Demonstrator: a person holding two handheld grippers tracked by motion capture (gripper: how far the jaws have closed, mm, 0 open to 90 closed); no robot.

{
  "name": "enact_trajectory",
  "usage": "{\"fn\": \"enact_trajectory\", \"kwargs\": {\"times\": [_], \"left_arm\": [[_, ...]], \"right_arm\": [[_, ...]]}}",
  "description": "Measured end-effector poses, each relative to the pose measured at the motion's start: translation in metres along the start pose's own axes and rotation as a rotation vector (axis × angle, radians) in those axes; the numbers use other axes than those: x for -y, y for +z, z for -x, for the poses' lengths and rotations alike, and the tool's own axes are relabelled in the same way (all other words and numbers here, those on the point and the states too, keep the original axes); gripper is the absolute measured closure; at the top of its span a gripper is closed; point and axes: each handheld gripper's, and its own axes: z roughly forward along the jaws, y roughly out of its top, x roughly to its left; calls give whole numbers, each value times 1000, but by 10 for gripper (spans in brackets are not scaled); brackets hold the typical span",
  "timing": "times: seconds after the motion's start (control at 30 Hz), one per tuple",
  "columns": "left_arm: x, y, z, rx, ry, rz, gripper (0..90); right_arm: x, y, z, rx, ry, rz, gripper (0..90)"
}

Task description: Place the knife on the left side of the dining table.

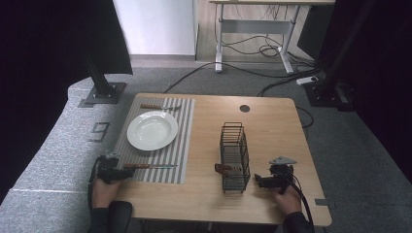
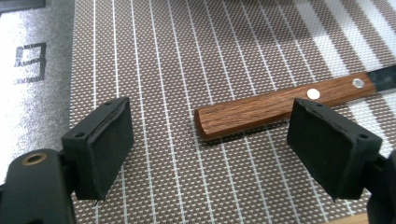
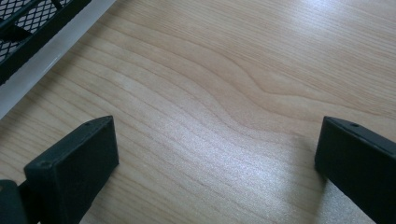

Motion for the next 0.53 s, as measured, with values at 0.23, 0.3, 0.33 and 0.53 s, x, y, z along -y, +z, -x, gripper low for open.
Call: {"fn": "enact_trajectory", "kwargs": {"times": [0.23, 0.3, 0.33, 0.53], "left_arm": [[9, -6, -5, -2, 26, -5, 137], [13, -3, -7, 18, 30, -2, 135], [14, -2, -7, 23, 36, -1, 114], [17, 2, -5, 45, 58, 21, 22]], "right_arm": [[0, 0, 0, 0, 0, 0, 0], [0, 0, 0, 0, 0, 0, 0], [0, 0, 0, 0, 0, 0, 0], [0, 0, 0, 0, 0, 0, 0]]}}
